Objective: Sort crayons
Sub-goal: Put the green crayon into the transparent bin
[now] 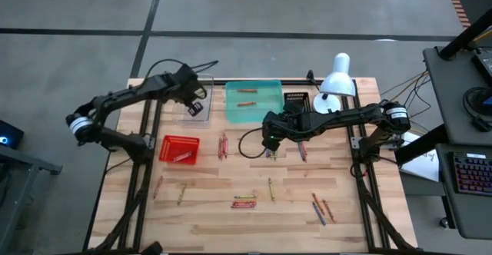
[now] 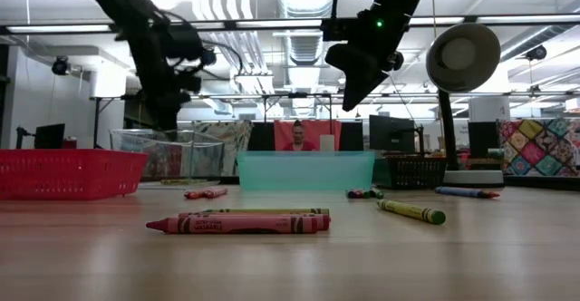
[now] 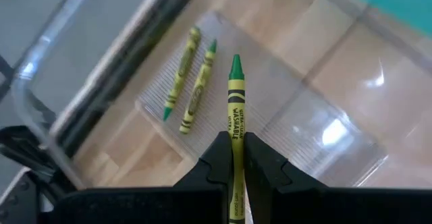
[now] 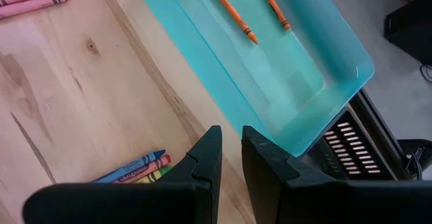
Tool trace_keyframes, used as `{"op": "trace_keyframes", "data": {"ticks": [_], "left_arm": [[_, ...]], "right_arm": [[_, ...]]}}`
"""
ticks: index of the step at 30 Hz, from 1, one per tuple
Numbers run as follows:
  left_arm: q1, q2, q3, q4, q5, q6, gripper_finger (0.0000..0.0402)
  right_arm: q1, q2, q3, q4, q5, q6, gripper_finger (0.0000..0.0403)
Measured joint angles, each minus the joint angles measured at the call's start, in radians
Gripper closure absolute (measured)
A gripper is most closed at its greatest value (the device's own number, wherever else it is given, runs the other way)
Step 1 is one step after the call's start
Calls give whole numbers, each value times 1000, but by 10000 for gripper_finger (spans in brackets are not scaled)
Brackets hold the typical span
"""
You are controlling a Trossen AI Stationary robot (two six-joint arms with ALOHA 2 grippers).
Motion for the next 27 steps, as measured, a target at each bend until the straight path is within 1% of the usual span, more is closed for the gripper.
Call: {"op": "trace_keyframes", "data": {"ticks": [5, 11, 19, 21, 27], "left_arm": [[32, 81, 0, 29, 1, 46, 401], [40, 141, 2, 76, 1, 87, 401], [46, 217, 50, 84, 0, 149, 401], [47, 236, 51, 96, -10, 156, 394], [46, 288, 51, 123, -95, 174, 362]], "right_arm": [[-2, 0, 0, 2, 1, -3, 353], [-11, 0, 0, 28, 1, -27, 353], [-19, 0, 0, 63, 1, -50, 353], [-18, 0, -1, 65, 1, -50, 353], [-18, 0, -9, 68, 1, -51, 353]]}}
